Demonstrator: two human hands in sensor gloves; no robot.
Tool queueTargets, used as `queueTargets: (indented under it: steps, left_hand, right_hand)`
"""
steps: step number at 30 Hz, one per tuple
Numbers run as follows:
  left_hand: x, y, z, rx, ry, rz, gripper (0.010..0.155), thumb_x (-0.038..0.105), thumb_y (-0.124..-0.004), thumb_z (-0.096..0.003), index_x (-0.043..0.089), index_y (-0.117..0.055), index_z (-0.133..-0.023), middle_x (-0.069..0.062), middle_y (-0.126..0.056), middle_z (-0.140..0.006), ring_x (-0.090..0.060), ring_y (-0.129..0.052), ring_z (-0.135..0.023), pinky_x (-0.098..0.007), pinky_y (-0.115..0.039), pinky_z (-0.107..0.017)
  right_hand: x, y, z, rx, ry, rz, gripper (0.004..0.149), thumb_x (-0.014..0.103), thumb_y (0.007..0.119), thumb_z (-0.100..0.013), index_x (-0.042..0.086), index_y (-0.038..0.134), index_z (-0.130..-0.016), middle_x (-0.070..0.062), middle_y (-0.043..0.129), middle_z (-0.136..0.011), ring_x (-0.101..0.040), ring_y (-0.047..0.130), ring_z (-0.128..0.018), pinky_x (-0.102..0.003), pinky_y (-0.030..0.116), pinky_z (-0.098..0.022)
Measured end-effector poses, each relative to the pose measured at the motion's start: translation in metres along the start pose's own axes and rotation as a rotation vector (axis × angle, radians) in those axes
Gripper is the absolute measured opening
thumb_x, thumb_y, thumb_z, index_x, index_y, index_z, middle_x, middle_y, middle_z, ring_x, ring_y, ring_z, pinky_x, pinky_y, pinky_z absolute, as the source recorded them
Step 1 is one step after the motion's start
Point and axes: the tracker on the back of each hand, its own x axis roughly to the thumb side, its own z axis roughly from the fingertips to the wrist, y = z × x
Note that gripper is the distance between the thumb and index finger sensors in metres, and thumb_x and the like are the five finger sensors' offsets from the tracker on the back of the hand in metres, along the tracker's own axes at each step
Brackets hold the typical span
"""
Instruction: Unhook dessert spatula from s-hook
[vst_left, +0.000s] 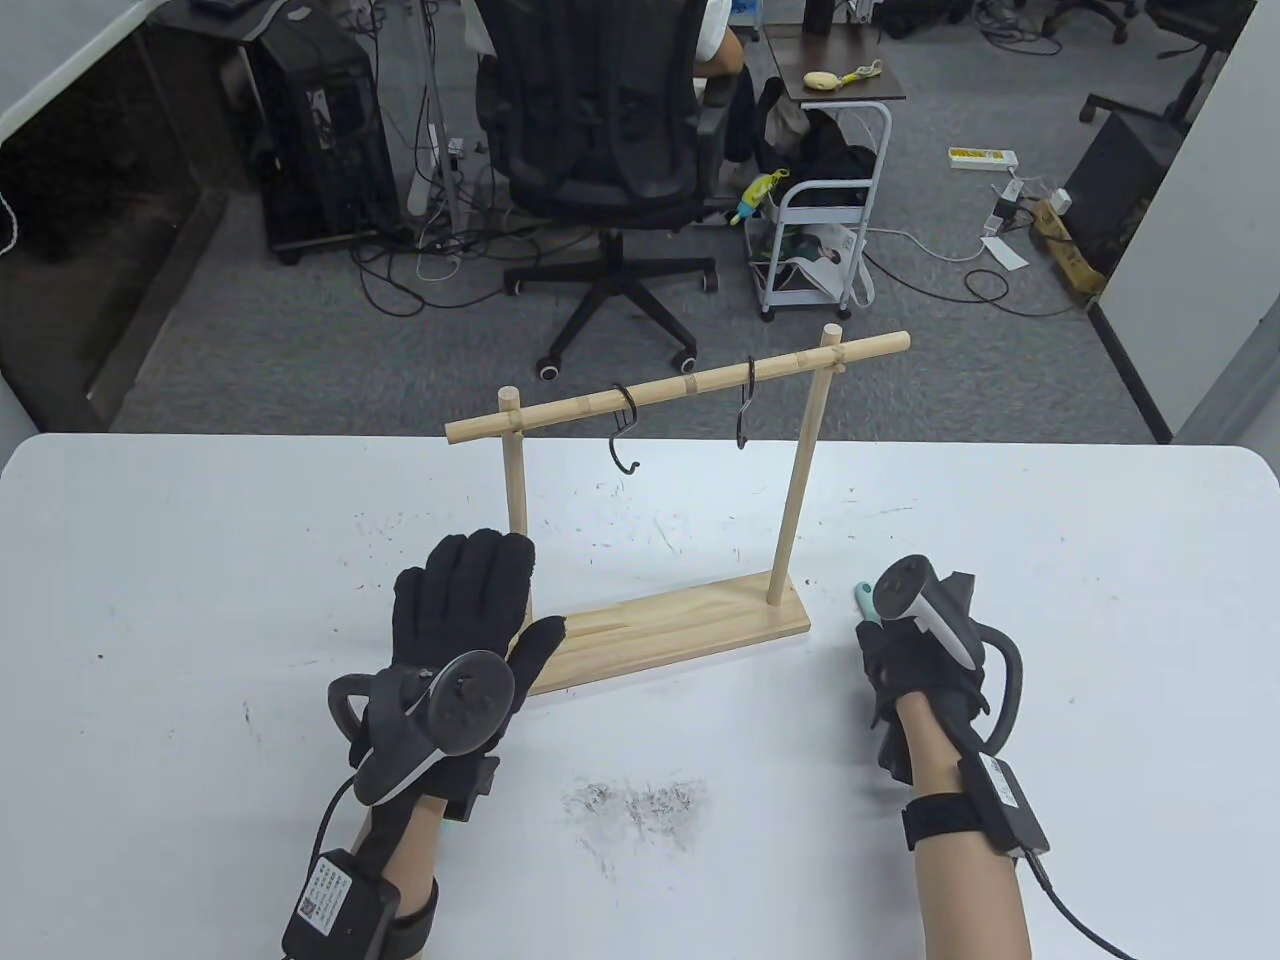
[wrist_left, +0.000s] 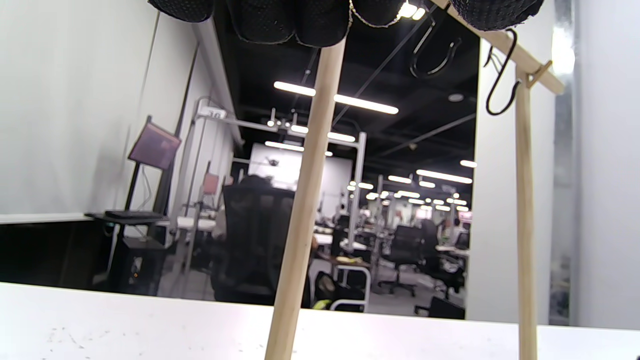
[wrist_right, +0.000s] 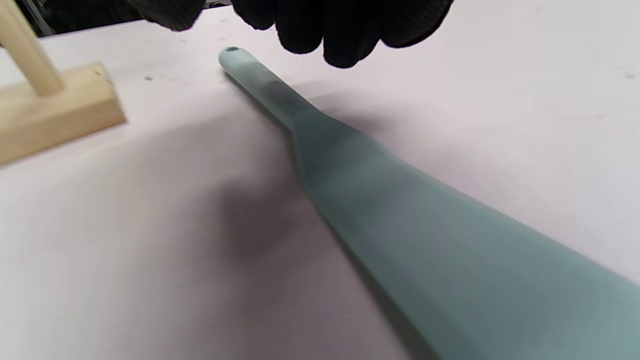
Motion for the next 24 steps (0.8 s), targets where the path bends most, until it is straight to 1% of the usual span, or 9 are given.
queueTargets:
  steps: [1, 5, 8, 9, 10, 12, 17, 24]
  left_hand:
    - [0.000, -0.001, 0.000, -0.003, 0.001, -0.001, 0.078, 0.069, -0.060, -0.0550, 0.036, -0.041, -0.123, -0.001, -0.051, -0.130, -0.034, -0.053, -0.121, -0.063, -0.050, -0.087]
    - [0.001, 0.000, 0.000, -0.005, -0.001, -0.005, 0.078, 0.069, -0.060, -0.0549, 0.036, -0.041, -0.123, 0.000, -0.052, -0.130, -0.034, -0.053, -0.121, -0.062, -0.051, -0.087]
    - [0.001, -0.001, 0.000, -0.005, -0.001, -0.005, 0.078, 0.069, -0.060, -0.0550, 0.035, -0.041, -0.123, -0.001, -0.052, -0.130, -0.034, -0.053, -0.121, -0.062, -0.050, -0.087]
    - [0.001, -0.001, 0.000, -0.005, -0.001, -0.006, 0.078, 0.069, -0.060, -0.0549, 0.035, -0.041, -0.123, 0.000, -0.052, -0.130, -0.034, -0.054, -0.121, -0.062, -0.051, -0.086]
    - [0.001, -0.001, 0.000, -0.006, 0.000, -0.008, 0.078, 0.069, -0.060, -0.0549, 0.036, -0.041, -0.123, -0.001, -0.052, -0.130, -0.034, -0.054, -0.121, -0.063, -0.051, -0.086]
    - [0.001, -0.001, -0.001, -0.005, 0.004, -0.010, 0.078, 0.069, -0.060, -0.0549, 0.035, -0.041, -0.123, 0.000, -0.052, -0.130, -0.034, -0.054, -0.121, -0.063, -0.051, -0.086]
    - [0.000, 0.000, -0.001, -0.005, 0.009, -0.012, 0.078, 0.069, -0.060, -0.0549, 0.035, -0.042, -0.123, -0.001, -0.053, -0.130, -0.033, -0.054, -0.121, -0.062, -0.051, -0.086]
    - [-0.001, -0.001, -0.002, -0.011, 0.012, -0.011, 0.078, 0.069, -0.060, -0.0549, 0.035, -0.042, -0.123, 0.000, -0.052, -0.130, -0.034, -0.054, -0.121, -0.063, -0.050, -0.086]
  right_hand:
    - [0.001, -0.007, 0.007, -0.002, -0.034, -0.046, 0.064, 0.051, 0.071, -0.052, 0.022, 0.059, -0.108, -0.011, 0.067, -0.106, -0.040, 0.075, -0.091, -0.057, 0.062, -0.067]
    - [0.009, -0.027, 0.031, -0.069, -0.123, -0.083, 0.065, 0.051, 0.070, -0.052, 0.022, 0.058, -0.109, -0.011, 0.064, -0.109, -0.042, 0.070, -0.095, -0.059, 0.059, -0.069]
    - [0.015, -0.045, 0.056, -0.118, -0.244, -0.176, 0.066, 0.052, 0.070, -0.053, 0.021, 0.056, -0.110, -0.012, 0.061, -0.111, -0.044, 0.066, -0.097, -0.060, 0.056, -0.070]
    - [0.016, -0.047, 0.060, -0.128, -0.261, -0.189, 0.066, 0.052, 0.070, -0.053, 0.022, 0.055, -0.110, -0.012, 0.061, -0.111, -0.044, 0.065, -0.098, -0.060, 0.055, -0.070]
    - [0.019, -0.053, 0.071, -0.161, -0.314, -0.219, 0.066, 0.052, 0.070, -0.053, 0.021, 0.055, -0.110, -0.013, 0.060, -0.111, -0.045, 0.063, -0.099, -0.061, 0.054, -0.070]
    - [0.022, -0.059, 0.085, -0.202, -0.375, -0.242, 0.067, 0.052, 0.070, -0.053, 0.021, 0.054, -0.111, -0.013, 0.058, -0.112, -0.046, 0.062, -0.099, -0.061, 0.053, -0.071]
    - [0.030, -0.063, 0.118, -0.282, -0.532, -0.284, 0.069, 0.053, 0.069, -0.054, 0.020, 0.052, -0.112, -0.013, 0.056, -0.114, -0.047, 0.058, -0.101, -0.063, 0.051, -0.071]
    - [0.041, -0.057, 0.147, -0.406, -0.635, -0.280, 0.070, 0.054, 0.069, -0.054, 0.020, 0.052, -0.112, -0.014, 0.053, -0.116, -0.048, 0.054, -0.103, -0.064, 0.049, -0.071]
